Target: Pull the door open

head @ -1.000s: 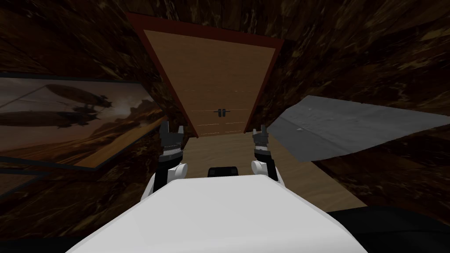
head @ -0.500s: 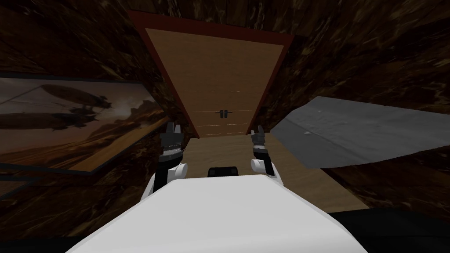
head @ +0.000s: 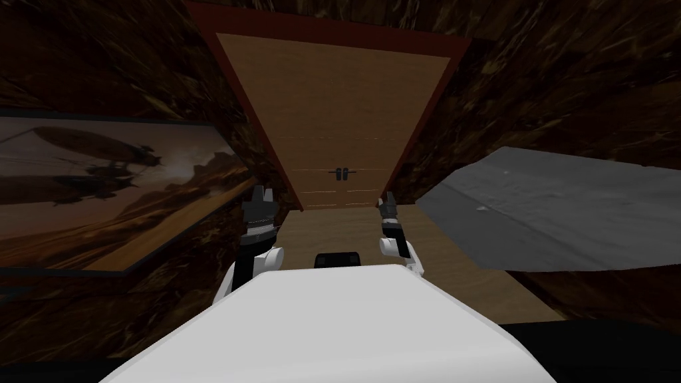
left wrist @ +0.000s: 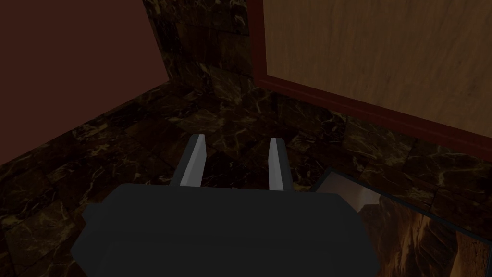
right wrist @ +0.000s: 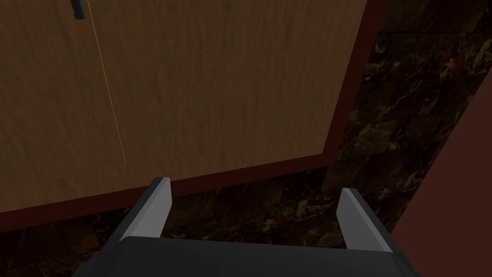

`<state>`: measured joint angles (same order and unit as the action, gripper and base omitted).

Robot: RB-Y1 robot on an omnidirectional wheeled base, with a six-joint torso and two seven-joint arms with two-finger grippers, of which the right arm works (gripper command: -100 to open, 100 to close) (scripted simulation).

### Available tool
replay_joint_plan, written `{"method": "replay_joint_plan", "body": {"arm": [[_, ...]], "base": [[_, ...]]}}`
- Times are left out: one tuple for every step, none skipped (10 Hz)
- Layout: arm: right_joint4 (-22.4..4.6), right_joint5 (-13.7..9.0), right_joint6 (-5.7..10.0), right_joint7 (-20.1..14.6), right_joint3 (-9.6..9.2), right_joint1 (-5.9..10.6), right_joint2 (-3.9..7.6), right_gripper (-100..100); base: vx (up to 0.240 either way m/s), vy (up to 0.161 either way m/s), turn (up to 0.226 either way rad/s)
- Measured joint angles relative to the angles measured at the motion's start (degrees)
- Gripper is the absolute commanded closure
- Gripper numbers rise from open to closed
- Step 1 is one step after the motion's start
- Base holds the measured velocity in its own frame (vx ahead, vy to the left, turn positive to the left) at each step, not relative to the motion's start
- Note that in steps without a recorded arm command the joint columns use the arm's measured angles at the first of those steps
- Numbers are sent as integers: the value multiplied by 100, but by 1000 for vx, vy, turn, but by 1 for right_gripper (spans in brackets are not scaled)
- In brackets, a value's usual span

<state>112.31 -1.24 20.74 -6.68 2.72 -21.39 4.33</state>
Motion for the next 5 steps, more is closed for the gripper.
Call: {"method": "replay_joint_plan", "body": {"arm": [[-93,56,-22,-42,25,30,17,-100],[-228,104,-48,-76,61,125,31,-100],[-359,143,-35,-104,87,176,42,-100],[-503,169,-15,-142,131,252,75,-100],[-616,205,-18,-172,161,318,84,-100]], "base": [[132,11,60],[123,3,49],[101,12,54],[100,24,57],[91,10,56]]}}
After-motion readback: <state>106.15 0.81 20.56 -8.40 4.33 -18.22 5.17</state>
